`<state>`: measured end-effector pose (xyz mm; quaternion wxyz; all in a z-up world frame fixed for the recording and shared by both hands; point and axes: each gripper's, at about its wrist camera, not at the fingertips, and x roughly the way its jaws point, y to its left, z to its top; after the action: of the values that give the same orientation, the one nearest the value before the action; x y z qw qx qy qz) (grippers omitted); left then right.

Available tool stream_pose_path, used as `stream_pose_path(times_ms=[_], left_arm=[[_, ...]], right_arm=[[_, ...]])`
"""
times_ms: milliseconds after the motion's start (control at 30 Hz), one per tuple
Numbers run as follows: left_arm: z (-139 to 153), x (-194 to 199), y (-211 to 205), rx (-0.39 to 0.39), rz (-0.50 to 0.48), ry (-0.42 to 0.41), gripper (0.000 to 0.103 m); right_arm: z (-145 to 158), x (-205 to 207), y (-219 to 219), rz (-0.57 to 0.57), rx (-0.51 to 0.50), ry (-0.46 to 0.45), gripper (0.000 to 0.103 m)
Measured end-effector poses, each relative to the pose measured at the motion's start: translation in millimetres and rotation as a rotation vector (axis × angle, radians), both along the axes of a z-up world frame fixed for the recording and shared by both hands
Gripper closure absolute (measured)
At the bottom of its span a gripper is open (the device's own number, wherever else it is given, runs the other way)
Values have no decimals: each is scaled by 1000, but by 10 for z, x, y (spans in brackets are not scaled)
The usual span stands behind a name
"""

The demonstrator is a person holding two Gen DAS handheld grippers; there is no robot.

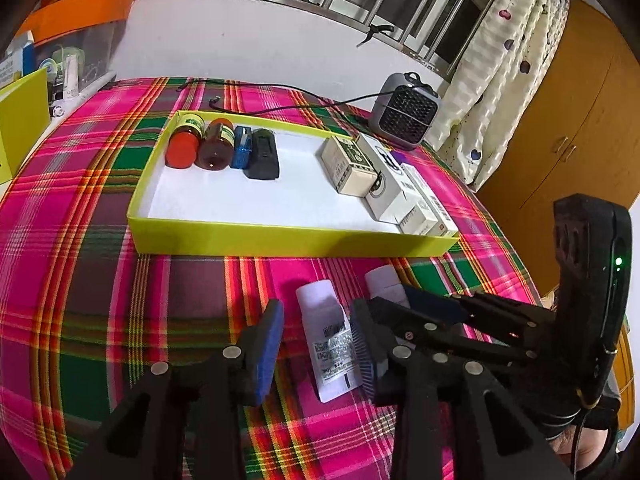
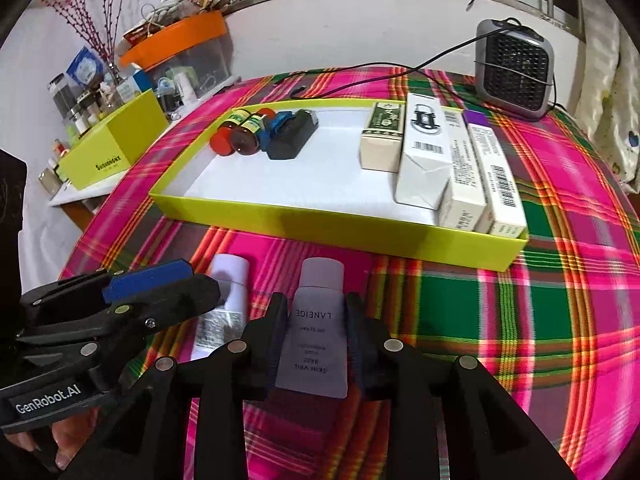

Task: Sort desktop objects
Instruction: 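Grasp the white Laneige tube with the right tool while the left tool grasps a white bottle, then lift the white tube and the white bottle with both tools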

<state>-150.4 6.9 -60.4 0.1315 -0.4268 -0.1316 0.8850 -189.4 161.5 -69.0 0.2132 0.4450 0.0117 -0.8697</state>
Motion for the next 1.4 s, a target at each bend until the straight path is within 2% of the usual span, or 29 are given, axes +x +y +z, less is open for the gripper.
stream_pose_path(times_ms=[300,567,833,1100,1267,1400], left_arm=[[-100,-39,146,-46,-1,-32,67],[-111,-44,233,-153,-21,7,67],[-113,-81,202,-186,-45,28,69],[-120,-104,200,-215,-23,36,69],[-128,-110,212,-223,-11,34,69],[-130,-118,242,-252,0,34,73]], right_arm=[[1,50,102,-13,13,11,72],[-5,50,140,-9,11,18,72],[-2,32,183,-15,41,36,72],[-19,40,141,-14,83,59,72],[-19,32,157,-29,75,62,72],[-18,51,133,-29,90,76,72]])
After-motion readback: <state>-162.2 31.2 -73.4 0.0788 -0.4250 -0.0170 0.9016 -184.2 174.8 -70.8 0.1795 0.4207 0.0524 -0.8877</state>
